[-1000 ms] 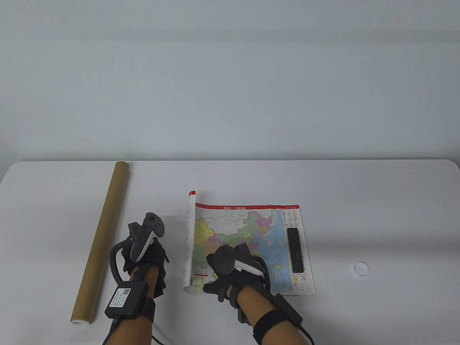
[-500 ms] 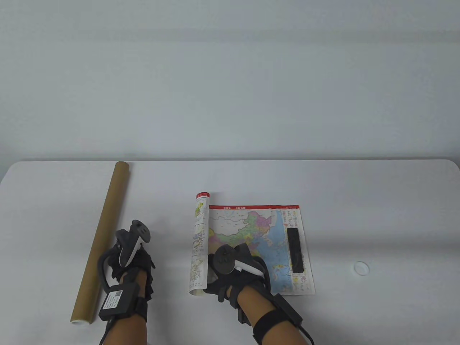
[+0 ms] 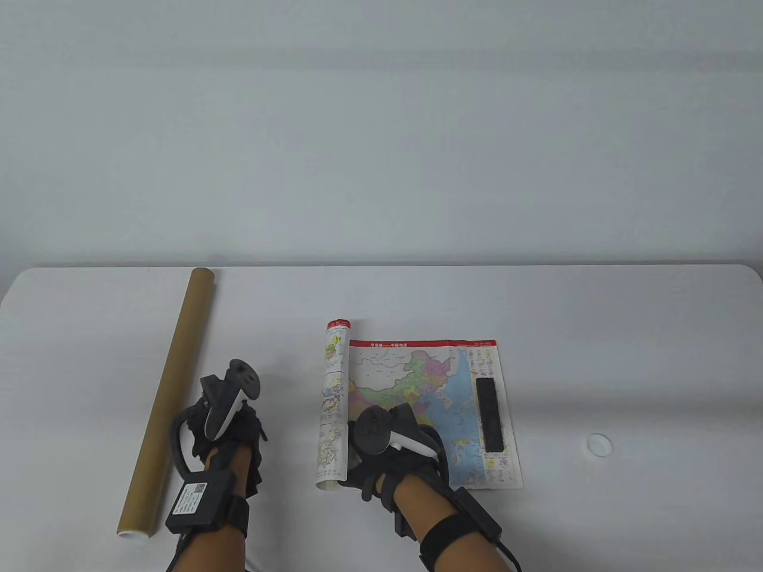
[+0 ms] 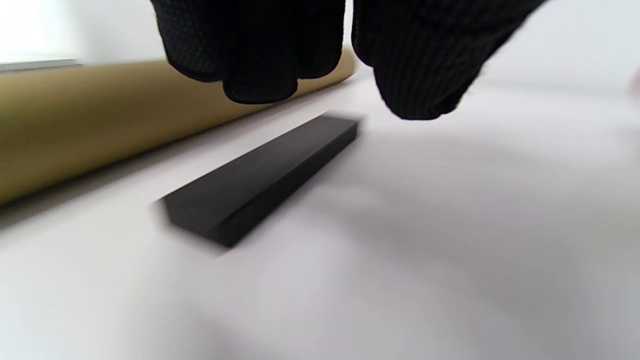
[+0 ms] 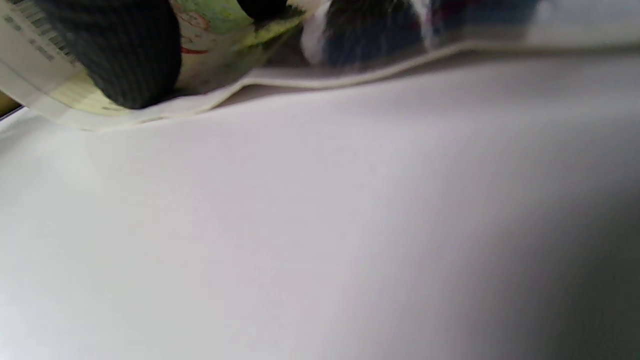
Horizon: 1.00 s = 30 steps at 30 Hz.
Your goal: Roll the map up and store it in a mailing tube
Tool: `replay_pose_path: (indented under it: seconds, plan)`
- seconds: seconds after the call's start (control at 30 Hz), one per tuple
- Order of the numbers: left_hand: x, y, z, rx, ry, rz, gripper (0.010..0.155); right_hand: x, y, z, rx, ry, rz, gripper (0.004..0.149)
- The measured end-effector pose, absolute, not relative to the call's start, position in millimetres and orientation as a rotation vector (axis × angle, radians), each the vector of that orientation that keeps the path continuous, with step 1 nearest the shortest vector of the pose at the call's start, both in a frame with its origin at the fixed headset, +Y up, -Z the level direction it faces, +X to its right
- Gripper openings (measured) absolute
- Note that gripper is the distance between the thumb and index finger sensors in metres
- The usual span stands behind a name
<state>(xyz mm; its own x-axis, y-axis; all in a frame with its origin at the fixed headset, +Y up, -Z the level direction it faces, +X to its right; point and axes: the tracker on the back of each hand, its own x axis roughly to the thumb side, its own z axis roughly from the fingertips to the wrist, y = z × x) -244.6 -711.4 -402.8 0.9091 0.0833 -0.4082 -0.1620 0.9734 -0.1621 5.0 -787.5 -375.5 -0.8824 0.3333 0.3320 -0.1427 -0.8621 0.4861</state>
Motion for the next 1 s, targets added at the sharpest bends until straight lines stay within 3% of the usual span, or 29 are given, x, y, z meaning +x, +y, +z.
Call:
replay_pose_path:
  seconds: [0.17, 0.3, 0.53, 0.67, 1.0]
  plan:
    - [-202, -682, -406, -0.243, 0.074, 0.713, 0.057, 5, -788, -375, 0.601, 0.672, 2.740, 0.084]
    - [-179, -691, -409, -0.342, -0.053, 1.111, 0.054, 6, -788, -375, 0.603, 0.674, 2.740, 0.084]
    - [-150, -730, -418, -0.458, -0.096, 1.311, 0.055, 7, -787, -376, 0.615, 0.668, 2.753, 0.083]
    - [-143, -744, -421, -0.485, -0.081, 1.131, 0.058, 14, -786, -378, 0.610, 0.679, 2.705, 0.083]
    - [-126, -750, -415, -0.461, -0.155, 0.317, 0.064, 20, -782, -382, 0.575, 0.638, 2.683, 0.077]
